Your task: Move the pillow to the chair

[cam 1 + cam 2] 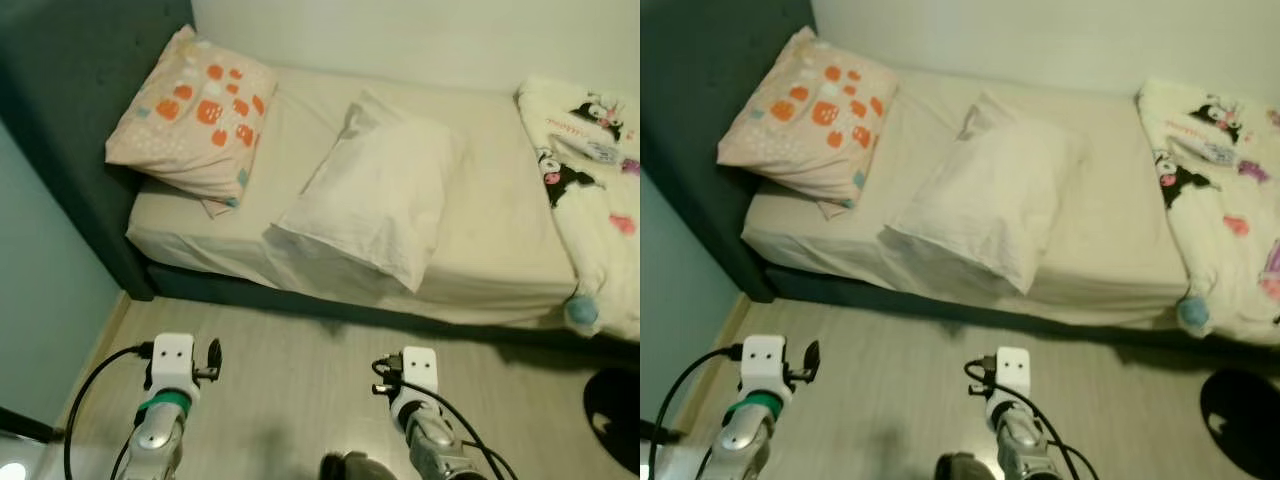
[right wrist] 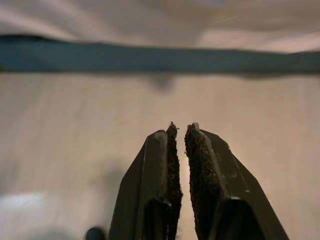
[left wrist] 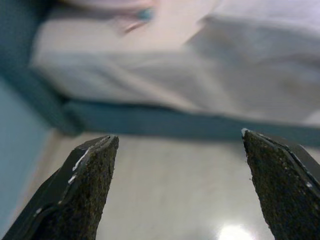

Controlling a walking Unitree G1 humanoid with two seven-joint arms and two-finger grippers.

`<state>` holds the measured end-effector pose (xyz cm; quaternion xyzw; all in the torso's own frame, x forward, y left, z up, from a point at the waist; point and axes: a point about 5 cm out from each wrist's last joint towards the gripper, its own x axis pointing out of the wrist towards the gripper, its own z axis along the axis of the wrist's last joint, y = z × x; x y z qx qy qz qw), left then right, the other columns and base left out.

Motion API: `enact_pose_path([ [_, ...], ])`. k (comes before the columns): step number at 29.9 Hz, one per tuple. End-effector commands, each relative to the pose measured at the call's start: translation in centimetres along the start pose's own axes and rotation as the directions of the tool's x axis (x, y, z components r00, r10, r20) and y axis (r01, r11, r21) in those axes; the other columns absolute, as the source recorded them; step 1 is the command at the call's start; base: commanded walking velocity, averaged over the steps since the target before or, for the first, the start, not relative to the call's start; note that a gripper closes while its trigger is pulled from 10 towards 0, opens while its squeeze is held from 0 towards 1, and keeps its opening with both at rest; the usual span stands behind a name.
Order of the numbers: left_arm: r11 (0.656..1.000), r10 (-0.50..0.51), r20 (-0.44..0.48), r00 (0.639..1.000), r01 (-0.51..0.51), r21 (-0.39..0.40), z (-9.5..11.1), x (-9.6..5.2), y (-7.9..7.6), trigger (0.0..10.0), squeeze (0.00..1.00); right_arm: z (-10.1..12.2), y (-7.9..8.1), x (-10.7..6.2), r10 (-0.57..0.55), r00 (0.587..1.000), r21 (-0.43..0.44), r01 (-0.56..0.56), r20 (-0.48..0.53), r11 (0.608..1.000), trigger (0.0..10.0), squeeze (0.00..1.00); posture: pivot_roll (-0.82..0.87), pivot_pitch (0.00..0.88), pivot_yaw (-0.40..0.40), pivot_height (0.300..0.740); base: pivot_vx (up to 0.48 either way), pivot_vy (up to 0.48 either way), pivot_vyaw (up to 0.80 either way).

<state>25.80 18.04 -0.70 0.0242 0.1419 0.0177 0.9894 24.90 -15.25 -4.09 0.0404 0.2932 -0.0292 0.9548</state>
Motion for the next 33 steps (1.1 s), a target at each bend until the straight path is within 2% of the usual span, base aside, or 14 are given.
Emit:
enact_pose_path([
  [1, 1.0, -0.014, -0.04, 0.999, 0.014, -0.002, -0.87, -0.42, -0.22, 10.0, 0.0, -0.52, -0.43, -0.17, -0.019, 1.0, 0.005, 0.02, -0.018, 1.0, 10.0, 0.0, 0.04, 0.046, 0.012, 0.74, 0.33, 0.0, -0.8],
  [9, 1.0, -0.02, -0.044, 0.999, 0.021, 0.001, -0.91, -0.42, -0.25, 10.0, 0.0, -0.56, -0.55, -0.22, -0.027, 1.0, 0.008, 0.027, -0.015, 1.0, 10.0, 0.0, 0.03, 0.045, 0.015, 0.74, 0.329, 0.0, -0.8],
  [33, 1.0, -0.012, -0.049, 0.999, 0.013, 0.014, -0.98, -0.41, -0.19, 10.0, 0.0, -0.83, -0.37, -0.3, -0.021, 0.999, -0.008, 0.021, -0.024, 1.0, 10.0, 0.0, 0.04, 0.038, 0.015, 0.74, 0.313, 0.0, 0.0],
])
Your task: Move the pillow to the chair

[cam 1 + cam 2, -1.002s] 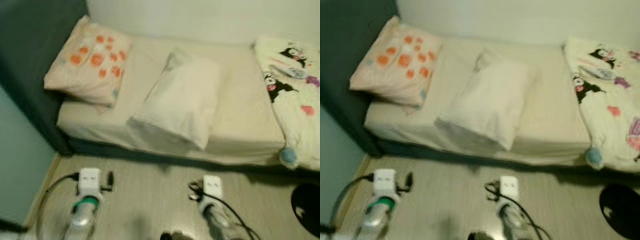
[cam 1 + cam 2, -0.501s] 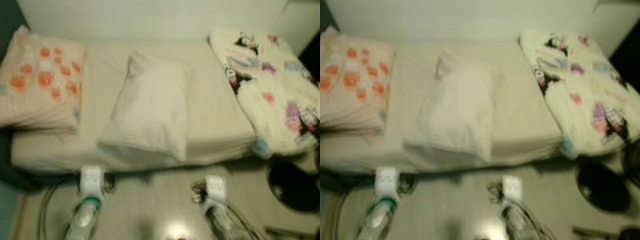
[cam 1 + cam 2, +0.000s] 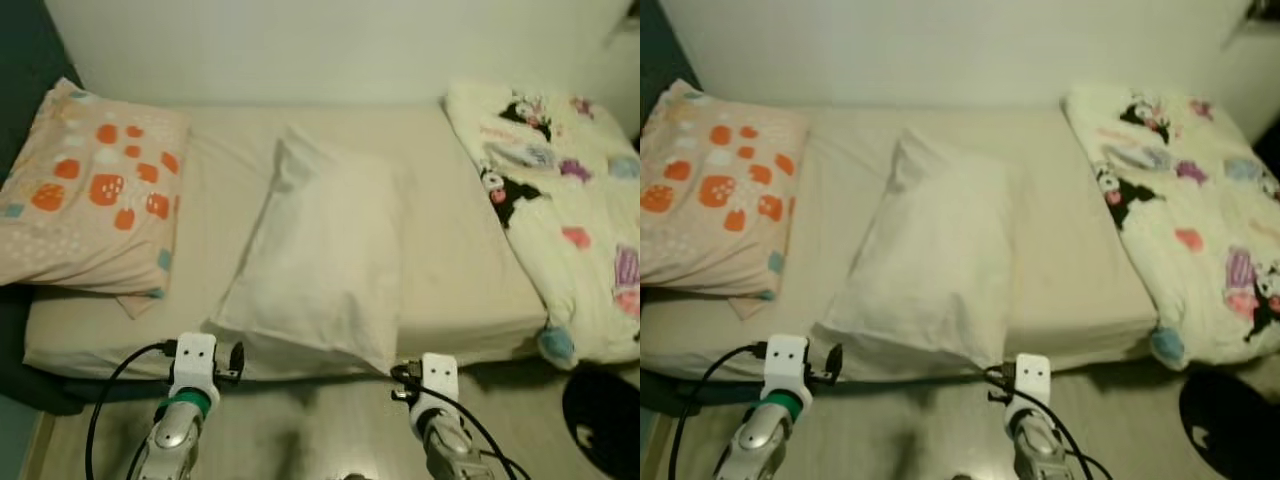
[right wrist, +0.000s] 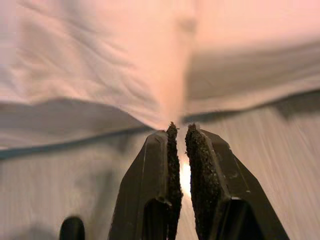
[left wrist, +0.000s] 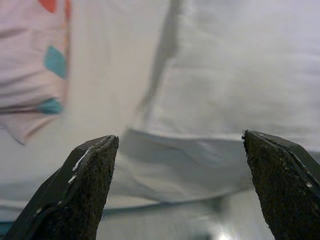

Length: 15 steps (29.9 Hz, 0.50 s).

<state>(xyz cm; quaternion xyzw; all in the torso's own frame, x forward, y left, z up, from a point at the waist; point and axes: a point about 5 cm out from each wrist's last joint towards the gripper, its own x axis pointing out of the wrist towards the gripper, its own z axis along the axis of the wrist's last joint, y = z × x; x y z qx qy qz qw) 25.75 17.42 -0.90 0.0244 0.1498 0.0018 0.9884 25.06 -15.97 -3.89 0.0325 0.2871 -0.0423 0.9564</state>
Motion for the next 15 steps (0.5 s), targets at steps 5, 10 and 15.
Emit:
enact_pose_path([
  [5, 0.999, 0.039, -0.072, 0.997, -0.038, 0.02, -1.5, -0.6, 0.4, 10.0, 0.0, -1.6, 0.2, -0.5, 0.007, 0.998, -0.014, -0.007, -0.058, 1.0, 10.0, 0.0, 0.04, 0.03, 0.011, 0.74, 0.049, 0.0, 0.0],
  [10, 0.998, 0.039, -0.167, 0.985, -0.031, 0.052, -3.3, -1.4, 0.7, 10.0, 0.0, -2.6, -0.3, -0.9, -0.004, 0.995, -0.038, 0.0, -0.102, 0.999, 10.0, 0.0, 0.04, 0.022, 0.01, 0.74, 0.0, 0.0, 0.0],
  [15, 0.997, 0.04, -0.206, 0.978, -0.025, 0.073, -4.0, -1.8, 0.8, 10.0, 0.0, -3.6, -0.6, -1.3, -0.012, 0.99, -0.064, 0.003, -0.141, 0.998, 10.0, 0.0, 0.04, 0.016, 0.012, 0.74, 0.0, 0.0, 0.0],
])
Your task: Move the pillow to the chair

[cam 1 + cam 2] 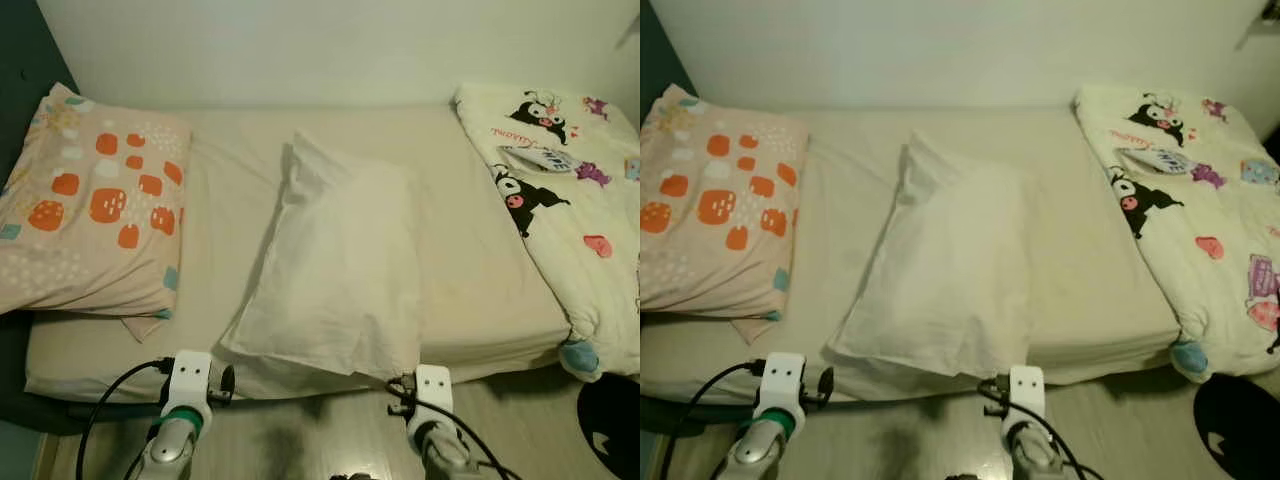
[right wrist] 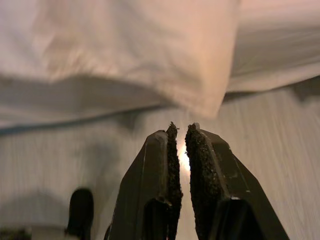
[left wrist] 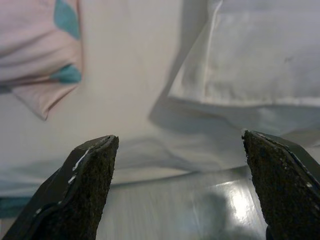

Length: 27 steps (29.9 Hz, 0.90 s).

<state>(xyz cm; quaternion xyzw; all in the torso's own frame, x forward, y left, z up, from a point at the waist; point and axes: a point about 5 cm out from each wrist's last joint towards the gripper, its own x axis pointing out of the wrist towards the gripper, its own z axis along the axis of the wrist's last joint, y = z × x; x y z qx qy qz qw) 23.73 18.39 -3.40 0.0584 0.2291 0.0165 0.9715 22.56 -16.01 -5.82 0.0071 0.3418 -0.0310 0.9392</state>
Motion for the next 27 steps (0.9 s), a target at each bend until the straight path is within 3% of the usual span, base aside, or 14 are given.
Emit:
enact_pose_path([
  [1, 1.0, -0.003, -0.06, 0.998, 0.004, 0.009, -1.3, -0.5, -0.1, 10.0, 0.0, -1.0, -0.3, -0.3, -0.014, 0.999, -0.015, 0.013, -0.044, 1.0, 10.0, 0.0, 0.04, 0.014, 0.015, 0.74, 0.0, 0.0, 0.0],
  [9, 0.999, 0.031, -0.081, 0.996, -0.028, 0.04, -1.5, -0.4, 0.3, 10.0, 0.0, -2.2, -0.4, -0.7, -0.024, 0.996, -0.024, 0.022, -0.082, 0.999, 10.0, 0.0, 0.02, 0.0, 0.026, 0.74, 0.0, 0.0, 0.0],
  [10, 0.998, 0.04, -0.093, 0.995, -0.036, 0.05, -1.7, -0.5, 0.2, 10.0, 0.0, -2.8, -0.6, -0.9, -0.038, 0.994, -0.04, 0.034, -0.106, 0.999, 10.0, 0.0, 0.02, 0.034, 0.026, 0.74, 0.0, -0.386, 0.0],
  [13, 0.999, 0.015, -0.088, 0.996, -0.013, 0.03, -2.1, -0.8, -0.2, 10.0, 0.0, -4.3, -1.0, -1.5, -0.04, 0.988, -0.07, 0.03, -0.15, 0.997, 10.0, 0.0, 0.02, 0.004, 0.024, 0.74, 0.0, -0.48, 0.0],
  [16, 1.0, 0.003, -0.1, 0.995, -0.003, 0.0, -2.4, -1.0, -0.6, 10.0, 0.0, -4.9, -1.4, -1.7, -0.047, 0.985, -0.079, 0.034, -0.169, 0.996, 10.0, 0.0, 0.04, 0.036, 0.014, 0.74, 0.0, -0.32, 0.0],
  [18, 0.999, -0.025, -0.132, 0.991, 0.03, 0.035, -3.0, -1.2, -0.9, 10.0, 0.0, -5.2, -1.6, -1.9, -0.056, 0.982, -0.08, 0.042, -0.181, 0.996, 10.0, 0.0, 0.04, 0.013, 0.009, 0.74, 0.0, 0.0, 0.0],
  [21, 0.992, -0.069, -0.177, 0.982, 0.087, 0.094, -3.9, -1.7, -1.4, 10.0, 0.0, -5.4, -1.8, -1.9, -0.071, 0.979, -0.034, 0.065, -0.193, 0.997, 10.0, 0.0, 0.04, 0.0, 0.005, 0.74, 0.0, 0.0, 0.0],
  [24, 0.988, -0.08, -0.209, 0.975, 0.105, 0.112, -4.5, -2.0, -1.6, 10.0, 0.0, -5.4, -2.0, -1.9, -0.085, 0.975, 0.001, 0.087, -0.205, 0.996, 10.0, 0.0, 0.04, 0.033, 0.018, 0.74, 0.0, 0.0, 0.0],
  [27, 0.984, -0.112, -0.226, 0.968, 0.14, 0.111, -5.3, -2.6, -1.9, 10.0, 0.0, -5.7, -2.0, -2.1, -0.08, 0.974, 0.011, 0.085, -0.214, 0.996, 10.0, 0.0, 0.03, 0.0, 0.03, 0.74, 0.0, 0.0, 0.0],
])
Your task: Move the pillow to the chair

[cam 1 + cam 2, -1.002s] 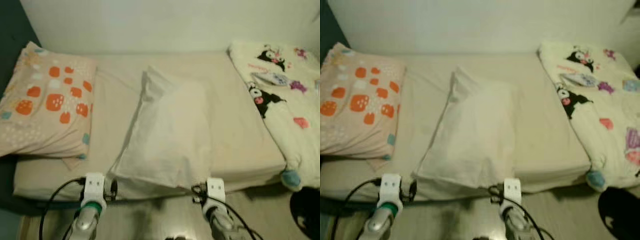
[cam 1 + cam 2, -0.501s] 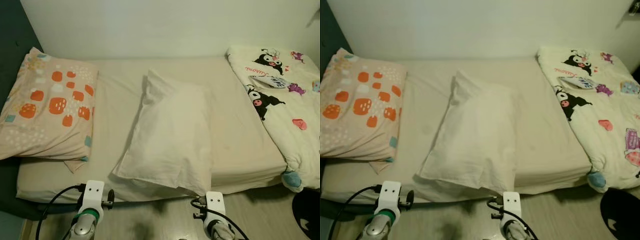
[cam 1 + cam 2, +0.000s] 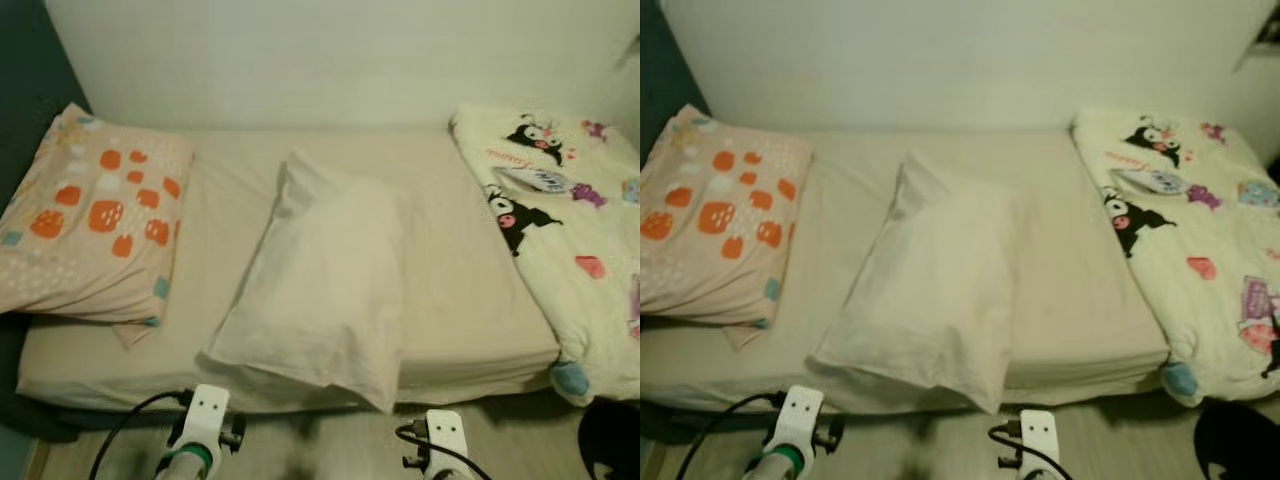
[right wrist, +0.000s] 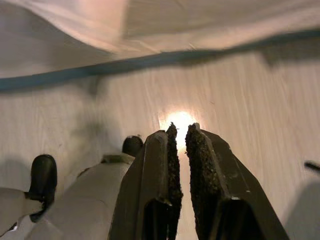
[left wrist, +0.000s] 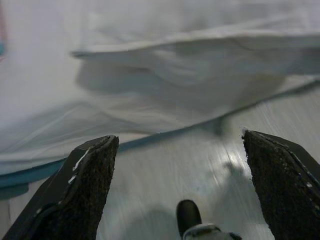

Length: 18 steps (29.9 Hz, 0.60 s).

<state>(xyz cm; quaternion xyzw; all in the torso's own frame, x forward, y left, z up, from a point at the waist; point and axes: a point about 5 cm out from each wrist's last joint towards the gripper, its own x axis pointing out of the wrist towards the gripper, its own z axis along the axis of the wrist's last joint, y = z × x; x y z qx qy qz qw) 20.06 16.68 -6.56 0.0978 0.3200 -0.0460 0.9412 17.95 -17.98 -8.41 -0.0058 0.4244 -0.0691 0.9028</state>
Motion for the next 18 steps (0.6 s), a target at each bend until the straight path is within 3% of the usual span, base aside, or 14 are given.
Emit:
enact_pose_path([
  [1, 1.0, -0.005, -0.029, 1.0, 0.006, 0.027, -1.1, -0.5, -0.1, 10.0, 0.0, -0.8, 0.2, -0.2, 0.004, 0.999, 0.025, -0.003, -0.036, 1.0, 10.0, 0.0, 0.03, 0.0, 0.034, 0.74, 0.0, 0.0, 0.0],
  [6, 0.999, 0.049, -0.001, 0.999, -0.049, 0.021, -0.7, -0.4, 0.5, 10.0, 0.0, -0.7, 0.3, -0.1, 0.001, 0.999, 0.042, 0.0, -0.043, 0.999, 10.0, 0.0, 0.03, 0.0, 0.024, 0.74, 0.0, 0.0, 0.0],
  [10, 0.996, 0.083, -0.032, 0.996, -0.083, 0.017, -1.0, -0.4, 0.9, 10.0, 0.0, -1.8, -0.1, -0.4, -0.043, 0.996, 0.159, 0.055, -0.076, 0.986, 10.0, 0.0, 0.02, 0.03, 0.037, 0.74, 0.0, 0.0, 0.0],
  [12, 0.998, 0.059, -0.047, 0.997, -0.058, 0.021, -1.6, -0.7, 0.8, 10.0, 0.0, -2.6, -1.0, -0.7, -0.08, 0.992, 0.225, 0.101, -0.098, 0.969, 10.0, 0.0, 0.01, 0.0, 0.044, 0.74, 0.0, 0.0, 0.0],
  [18, 0.998, 0.067, -0.069, 0.995, -0.067, 0.003, -1.8, -0.7, 0.8, 10.0, 0.0, -2.8, -1.5, -0.8, -0.084, 0.991, 0.191, 0.102, -0.101, 0.976, 10.0, 0.0, 0.01, 0.005, 0.066, 0.74, 0.0, 0.0, 0.0],
])
